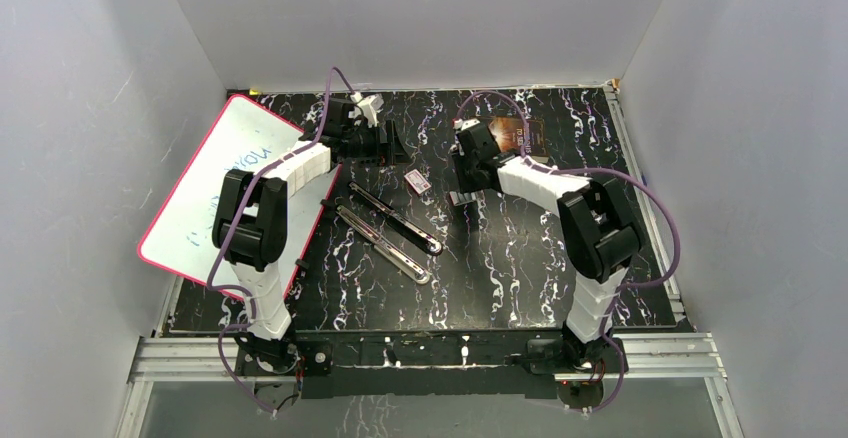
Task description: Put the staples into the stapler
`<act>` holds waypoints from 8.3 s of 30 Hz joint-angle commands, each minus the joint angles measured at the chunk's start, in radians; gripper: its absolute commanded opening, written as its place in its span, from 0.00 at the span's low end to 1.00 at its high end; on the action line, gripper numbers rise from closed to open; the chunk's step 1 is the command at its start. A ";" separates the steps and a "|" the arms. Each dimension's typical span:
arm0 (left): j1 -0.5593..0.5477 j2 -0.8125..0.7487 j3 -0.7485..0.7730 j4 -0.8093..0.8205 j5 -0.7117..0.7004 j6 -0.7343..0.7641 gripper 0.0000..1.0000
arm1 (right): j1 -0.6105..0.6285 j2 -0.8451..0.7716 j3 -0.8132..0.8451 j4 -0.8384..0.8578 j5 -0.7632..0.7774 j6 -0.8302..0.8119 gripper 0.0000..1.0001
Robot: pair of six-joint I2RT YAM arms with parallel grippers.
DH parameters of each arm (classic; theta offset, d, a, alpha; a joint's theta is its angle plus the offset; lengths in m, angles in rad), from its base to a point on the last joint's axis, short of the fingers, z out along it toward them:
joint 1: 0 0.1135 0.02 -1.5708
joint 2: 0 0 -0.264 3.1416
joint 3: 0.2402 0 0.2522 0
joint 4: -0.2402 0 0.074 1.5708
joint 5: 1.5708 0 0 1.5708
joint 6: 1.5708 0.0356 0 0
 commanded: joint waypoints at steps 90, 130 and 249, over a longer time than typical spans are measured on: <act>0.011 -0.062 -0.003 0.015 0.059 -0.001 0.77 | 0.224 -0.388 -0.339 0.104 0.087 0.068 0.55; 0.011 -0.061 0.001 0.001 0.052 0.008 0.77 | 0.179 -0.237 -0.341 -0.081 0.001 0.081 0.52; 0.019 -0.072 0.004 -0.003 0.052 0.010 0.77 | -0.067 -0.037 -0.006 0.061 -0.035 0.008 0.15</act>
